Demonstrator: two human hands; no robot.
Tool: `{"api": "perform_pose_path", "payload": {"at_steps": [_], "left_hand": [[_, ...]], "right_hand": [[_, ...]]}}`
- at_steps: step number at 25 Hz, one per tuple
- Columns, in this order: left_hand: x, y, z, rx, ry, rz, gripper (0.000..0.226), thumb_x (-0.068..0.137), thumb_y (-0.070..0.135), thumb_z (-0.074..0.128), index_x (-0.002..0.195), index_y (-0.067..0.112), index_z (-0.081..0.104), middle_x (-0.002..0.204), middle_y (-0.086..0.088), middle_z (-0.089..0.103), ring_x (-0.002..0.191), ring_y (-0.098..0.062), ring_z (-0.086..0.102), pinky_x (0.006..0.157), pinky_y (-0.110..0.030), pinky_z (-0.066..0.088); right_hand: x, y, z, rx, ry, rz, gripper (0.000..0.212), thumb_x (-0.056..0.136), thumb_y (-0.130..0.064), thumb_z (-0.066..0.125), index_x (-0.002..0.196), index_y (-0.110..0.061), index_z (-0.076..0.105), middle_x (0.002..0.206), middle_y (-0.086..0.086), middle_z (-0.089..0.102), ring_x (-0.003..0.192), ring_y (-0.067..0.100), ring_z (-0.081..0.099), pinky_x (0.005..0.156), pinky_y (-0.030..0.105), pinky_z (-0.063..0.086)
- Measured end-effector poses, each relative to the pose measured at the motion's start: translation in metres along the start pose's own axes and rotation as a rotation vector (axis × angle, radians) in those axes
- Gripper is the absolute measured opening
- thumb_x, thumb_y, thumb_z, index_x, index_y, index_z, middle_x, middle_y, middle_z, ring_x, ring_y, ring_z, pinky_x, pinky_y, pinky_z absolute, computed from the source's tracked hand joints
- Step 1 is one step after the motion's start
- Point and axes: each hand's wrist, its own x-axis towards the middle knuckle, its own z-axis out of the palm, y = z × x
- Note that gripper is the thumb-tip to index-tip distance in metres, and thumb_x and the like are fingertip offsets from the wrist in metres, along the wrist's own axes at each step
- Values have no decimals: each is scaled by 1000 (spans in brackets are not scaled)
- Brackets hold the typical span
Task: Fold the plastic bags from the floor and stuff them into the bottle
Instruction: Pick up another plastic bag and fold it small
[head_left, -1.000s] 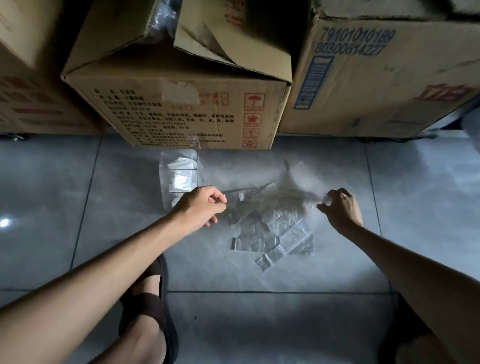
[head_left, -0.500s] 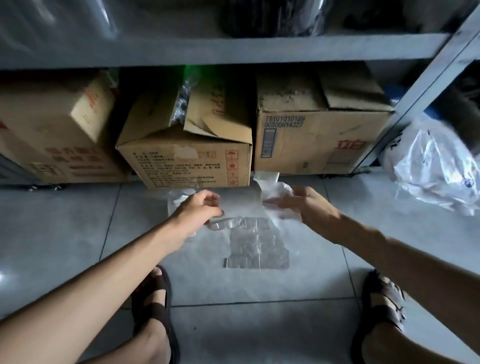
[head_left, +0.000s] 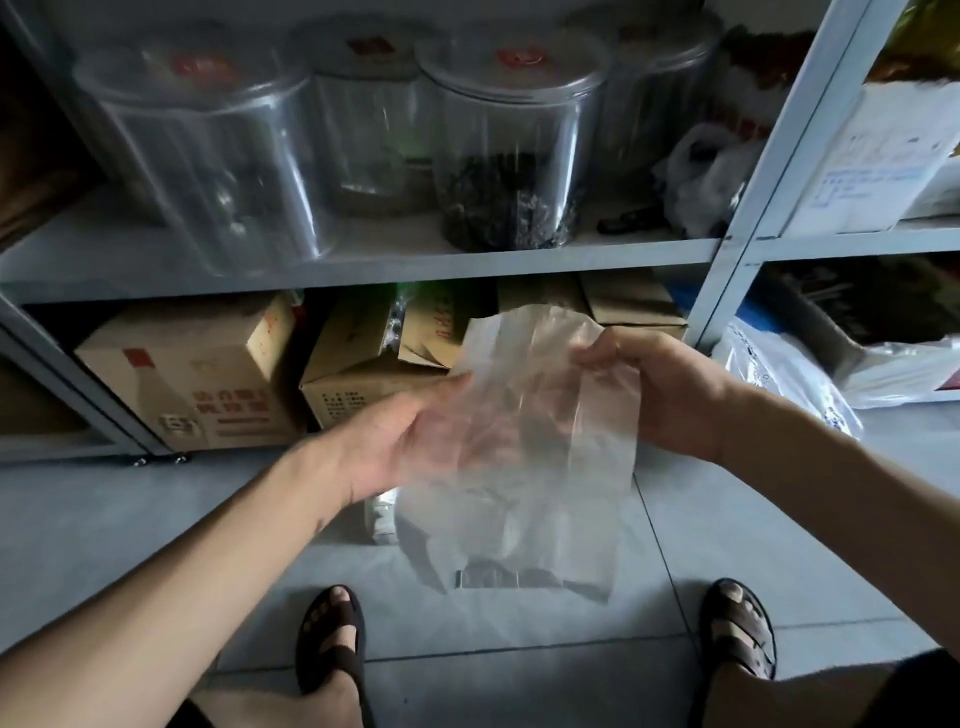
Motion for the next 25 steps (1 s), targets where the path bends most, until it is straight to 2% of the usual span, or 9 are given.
{"api": "perform_pose_path", "payload": {"at_steps": [2,4,8,10,14,16,19,22,25], "left_hand": [[-11,-5,10,58,75,16,20,80,14,70,94,1,76,90,-16,77,68,-21,75,61,-30,62],[-16,-6,15,200,145,100,17,77,11,71,88,-1,75,82,-16,76,60,-19,73,55,-27,60],[-12,3,8,249,270,272,27,76,18,72,96,0,74,89,-17,77,64,-20,73,52,-25,58],[-7,4,4,266,298,313,22,83,16,69,97,-1,72,88,-17,76,64,-21,73,51,-25,57],[5,6,0,273,306,340,22,87,22,67,98,3,71,100,-22,74,76,-31,71,59,-31,59],[7,8,-1,296,309,320,25,89,29,65,104,9,72,105,-18,75,88,-36,73,62,-31,60],[3,6,1,368,270,281,30,91,30,61,110,9,71,100,-16,76,86,-34,75,61,-29,60],[0,4,2,421,258,303,36,79,28,66,107,7,71,99,-19,76,85,-32,75,71,-35,61],[1,1,2,459,352,364,18,85,18,68,99,7,72,97,-18,76,90,-36,74,87,-49,57]], "right_hand": [[-6,-1,-1,-30,49,-35,28,87,-10,48,78,-5,74,85,14,74,76,24,72,73,34,61],[-7,5,-5,25,78,-40,28,95,-14,47,85,-4,72,88,15,74,78,24,74,72,34,61],[-3,27,-15,53,-8,3,50,101,-39,40,113,-3,73,108,18,73,95,25,73,84,34,59],[-1,41,-18,13,-6,18,43,98,-33,48,112,-2,73,114,20,71,101,27,71,95,40,56],[2,53,-18,-102,291,-80,17,94,-10,58,94,-1,72,96,19,75,81,27,75,81,39,60],[2,49,-19,-91,340,-115,18,96,-9,56,91,0,71,88,17,75,74,23,75,74,35,62],[2,41,-21,-57,393,-156,22,98,-8,53,92,1,72,86,13,76,70,19,73,66,30,62],[3,39,-22,-42,391,-159,23,100,-10,51,101,2,71,93,14,76,75,20,74,67,30,62],[4,39,-20,-60,396,-166,22,99,-12,54,105,1,71,97,15,76,86,25,74,78,38,62]]}}
